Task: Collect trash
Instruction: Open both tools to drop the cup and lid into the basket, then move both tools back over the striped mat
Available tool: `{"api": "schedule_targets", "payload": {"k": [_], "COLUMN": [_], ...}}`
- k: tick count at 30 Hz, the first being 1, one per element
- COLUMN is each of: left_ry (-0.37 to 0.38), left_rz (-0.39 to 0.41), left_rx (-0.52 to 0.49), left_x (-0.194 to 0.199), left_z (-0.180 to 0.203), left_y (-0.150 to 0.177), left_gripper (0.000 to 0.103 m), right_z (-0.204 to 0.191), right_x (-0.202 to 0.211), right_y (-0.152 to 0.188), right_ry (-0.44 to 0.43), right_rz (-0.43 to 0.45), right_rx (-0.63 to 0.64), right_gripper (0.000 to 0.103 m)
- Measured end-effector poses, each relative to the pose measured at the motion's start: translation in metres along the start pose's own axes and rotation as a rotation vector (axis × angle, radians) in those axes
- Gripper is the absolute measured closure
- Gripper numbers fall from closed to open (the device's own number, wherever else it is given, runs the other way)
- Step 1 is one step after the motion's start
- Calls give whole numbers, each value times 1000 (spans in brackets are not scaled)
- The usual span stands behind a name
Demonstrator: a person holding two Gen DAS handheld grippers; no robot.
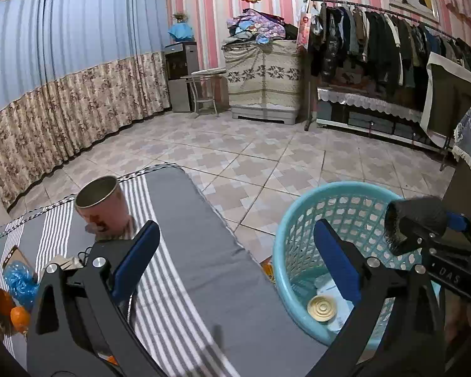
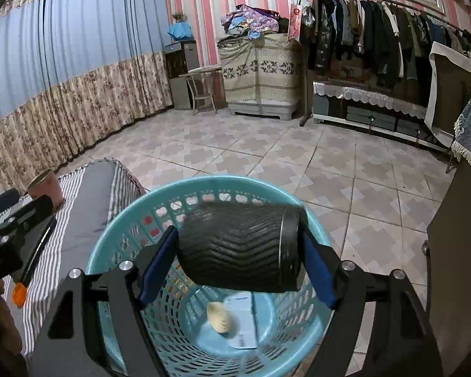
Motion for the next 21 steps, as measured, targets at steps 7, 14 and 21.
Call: {"api": "schedule_targets", "payload": {"k": [7,14,21], "left_ry": [-17,-41,-98], "left_rz": [5,26,50], "left_rx": [10,33,53], "left_x": [7,23,57], "left_z": [-8,-24,-59], "left_y": [7,4,6], "left_gripper": [7,6,5], "right_z": [1,-10,-37], "right_x": [3,13,28], "right_y": [-4,-10,-8], "right_ry": [3,2,-37], "right_rz": [18,45,63], "right_rx": [-22,10,74], "right_gripper": [10,10,10]}}
Point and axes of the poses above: each gripper's, at about its wrist camera, not at the fingertips, and x roughly against the way its jaws point, z to its right, y to its underside, the point moved 4 cm from there along -x, roughly the way its jaws point, and after that the axes turned 7 degrees about z, right-handed, at the moved point
